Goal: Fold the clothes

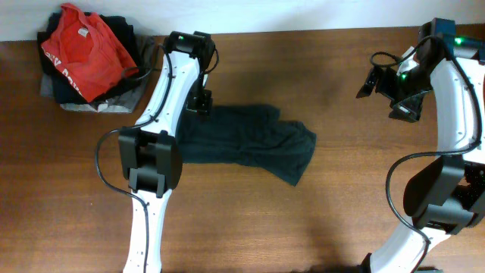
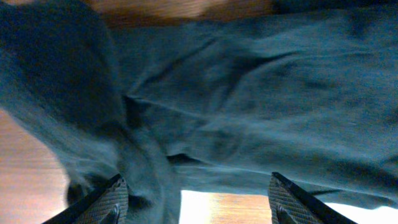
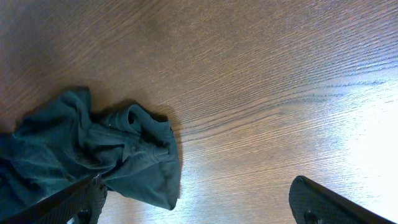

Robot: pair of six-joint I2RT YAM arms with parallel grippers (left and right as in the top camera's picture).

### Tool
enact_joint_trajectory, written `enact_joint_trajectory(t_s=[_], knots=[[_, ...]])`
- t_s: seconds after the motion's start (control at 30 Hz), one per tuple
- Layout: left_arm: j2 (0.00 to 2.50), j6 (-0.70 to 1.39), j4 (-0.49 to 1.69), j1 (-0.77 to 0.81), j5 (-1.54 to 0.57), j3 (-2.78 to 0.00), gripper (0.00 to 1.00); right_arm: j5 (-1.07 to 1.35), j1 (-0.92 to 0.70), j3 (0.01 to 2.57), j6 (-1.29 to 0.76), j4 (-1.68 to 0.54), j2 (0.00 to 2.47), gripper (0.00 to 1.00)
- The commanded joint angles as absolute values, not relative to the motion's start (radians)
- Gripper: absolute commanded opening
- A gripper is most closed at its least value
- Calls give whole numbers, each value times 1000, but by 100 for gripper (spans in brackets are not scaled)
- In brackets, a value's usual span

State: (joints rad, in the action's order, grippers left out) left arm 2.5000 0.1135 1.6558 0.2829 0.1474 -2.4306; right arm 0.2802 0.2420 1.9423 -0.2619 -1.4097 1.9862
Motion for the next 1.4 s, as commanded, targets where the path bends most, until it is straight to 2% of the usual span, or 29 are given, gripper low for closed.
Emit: enact_joint_trajectory(t_s=[0.0,0.1,0.27,0.43,0.53,0.8,0.87,1.07,1.37], knots=[[2504,112,1641,294,1,-2423,70,276,236,1953,-263,-1411,1988,99],[2504,112,1613,300,-104,-2423,64,276,236,1953,-263,-1411,1988,99],[2504,112,1597,328,-119,-2423,56,276,236,1953,-263,-1411,1988,99],[2497,113,1613,329,-60,-2456,24,276,236,1953,-263,-1411,1988,99],[2489,126,1657,309,7,-2531,10,276,236,1953,-263,-1411,1988,99],[2411,147,1688,177,33,-2693,8,276,236,1953,-263,-1411,1988,99],[2410,150,1688,132,3,-2686,1,276,236,1953,-263,-1411,1988,99],[2411,149,1688,41,-87,-2487,1,276,236,1953,-263,-1411,1988,99],[2411,149,1582,60,-164,-2149,1,276,236,1953,-263,-1411,1988,99]])
